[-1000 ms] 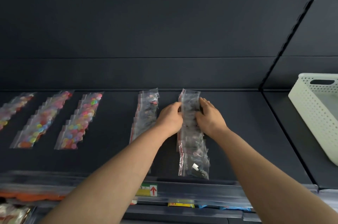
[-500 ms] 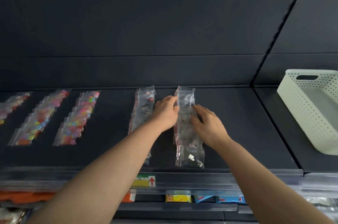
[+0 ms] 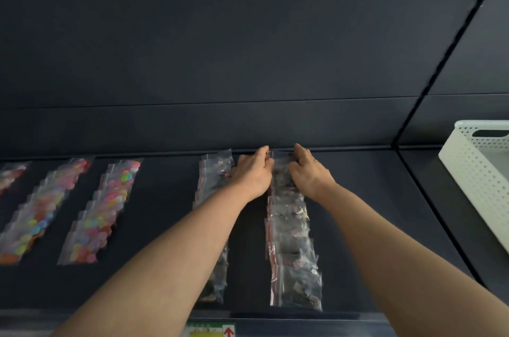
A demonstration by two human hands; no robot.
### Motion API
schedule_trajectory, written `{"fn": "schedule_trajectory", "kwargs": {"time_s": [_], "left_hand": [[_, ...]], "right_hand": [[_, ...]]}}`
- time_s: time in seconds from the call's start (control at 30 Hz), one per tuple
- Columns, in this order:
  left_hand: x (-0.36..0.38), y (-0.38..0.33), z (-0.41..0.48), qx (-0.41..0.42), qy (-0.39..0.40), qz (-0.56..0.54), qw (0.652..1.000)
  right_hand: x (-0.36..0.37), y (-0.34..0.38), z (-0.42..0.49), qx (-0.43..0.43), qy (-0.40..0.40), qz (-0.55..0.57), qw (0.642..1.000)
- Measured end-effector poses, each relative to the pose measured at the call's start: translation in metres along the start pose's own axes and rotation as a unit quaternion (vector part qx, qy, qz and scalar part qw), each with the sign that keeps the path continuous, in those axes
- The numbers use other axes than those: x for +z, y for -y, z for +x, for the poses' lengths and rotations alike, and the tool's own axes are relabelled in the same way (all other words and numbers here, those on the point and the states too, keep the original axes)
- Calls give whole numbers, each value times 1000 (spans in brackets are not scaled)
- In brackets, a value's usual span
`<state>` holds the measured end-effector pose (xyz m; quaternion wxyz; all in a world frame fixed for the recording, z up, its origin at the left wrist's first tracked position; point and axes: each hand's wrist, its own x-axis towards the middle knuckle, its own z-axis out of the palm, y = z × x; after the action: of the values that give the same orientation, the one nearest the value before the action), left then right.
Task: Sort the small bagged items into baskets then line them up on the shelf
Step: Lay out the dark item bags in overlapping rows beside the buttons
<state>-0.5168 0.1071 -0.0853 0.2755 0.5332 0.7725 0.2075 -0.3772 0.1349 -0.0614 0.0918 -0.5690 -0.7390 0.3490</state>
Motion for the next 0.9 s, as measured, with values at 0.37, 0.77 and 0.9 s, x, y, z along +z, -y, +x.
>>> {"fn": "schedule_trajectory", "kwargs": {"time_s": [0.37, 0.77, 0.9], "left_hand": [[-9, -1, -23, 102, -23, 79, 991], [-11, -4, -34, 91, -54, 18, 994], [-11, -2, -61, 125, -32, -4, 992]], "right_hand": [[5, -13, -24, -47, -77, -17, 996], [4, -17, -49, -76, -85, -13, 993], [5, -20, -67, -105, -106, 0, 989]]}}
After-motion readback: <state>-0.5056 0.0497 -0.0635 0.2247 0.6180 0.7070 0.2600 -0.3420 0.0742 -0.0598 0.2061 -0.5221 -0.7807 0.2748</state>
